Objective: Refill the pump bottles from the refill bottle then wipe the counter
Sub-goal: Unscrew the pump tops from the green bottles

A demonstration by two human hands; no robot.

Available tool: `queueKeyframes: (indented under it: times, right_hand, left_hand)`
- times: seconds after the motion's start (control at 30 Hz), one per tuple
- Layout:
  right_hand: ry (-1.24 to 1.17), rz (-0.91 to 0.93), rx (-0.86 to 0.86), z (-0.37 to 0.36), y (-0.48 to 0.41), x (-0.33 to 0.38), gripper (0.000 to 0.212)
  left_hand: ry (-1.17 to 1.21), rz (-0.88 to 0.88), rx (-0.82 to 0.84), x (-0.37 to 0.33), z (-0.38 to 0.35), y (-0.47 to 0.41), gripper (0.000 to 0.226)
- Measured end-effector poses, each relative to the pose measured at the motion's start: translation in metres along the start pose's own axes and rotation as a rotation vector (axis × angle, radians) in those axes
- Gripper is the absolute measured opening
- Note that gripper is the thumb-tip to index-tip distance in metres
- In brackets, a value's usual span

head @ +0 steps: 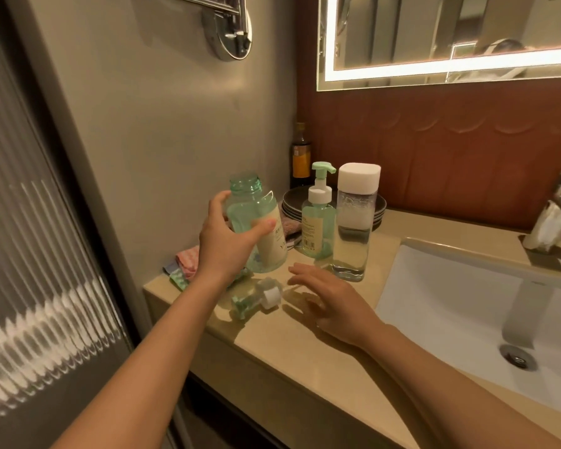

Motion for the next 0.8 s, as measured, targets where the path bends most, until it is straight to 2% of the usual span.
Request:
queueKeyframes:
  times: [0.17, 0.23, 0.3, 0.37, 0.47, 0.53, 0.63, 0.8]
  right_hand:
    - [-0.115, -0.257, -0.235, 0.043, 0.025, -0.014, 0.027]
    - [-0.147, -0.267, -0.333, 0.059, 0.031, -0.016, 0.023]
    - [-0.222, -0.267, -0.356, 0.072, 0.035, -0.014, 0.021]
    - [-0.345, -0.263, -0.285, 0.078, 0.038, -0.009, 0.032]
    - [-0.45, -0.317, -0.097, 0.073, 0.041, -0.002, 0.079]
    - [-0.434, -0.348, -0.047, 0.067, 0.041, 0.002, 0.1]
    - [-0.42, -0.35, -0.055, 0.056, 0.042, 0.008, 0.108]
    - [-0.447, -0.353, -0.113, 0.047, 0.041, 0.012, 0.103]
  left_hand:
    - [0.009, 0.011, 0.148, -0.01, -0.028, 0.014, 0.082]
    - [-0.028, -0.001, 0.227, -0.014, -0.041, 0.022, 0.082]
    - [-0.075, -0.008, 0.297, -0.017, -0.053, 0.032, 0.08]
    - [-0.092, -0.001, 0.335, -0.014, -0.063, 0.041, 0.079]
    - [-0.074, 0.015, 0.368, -0.008, -0.071, 0.049, 0.079]
    - [-0.068, 0.034, 0.395, -0.001, -0.075, 0.053, 0.081]
    - [-0.136, 0.012, 0.481, 0.003, -0.077, 0.063, 0.083]
    - [-0.304, -0.034, 0.595, 0.009, -0.065, 0.064, 0.115]
Point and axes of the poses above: each hand's wrist, its own y-axis away from the middle knuckle, its own z-axis out of the back of the hand, x = y × z, the point moved 4 cm from there along -y, towards the middle knuckle, and after that the axes turned 4 degrees about x, right-handed, at the moved point
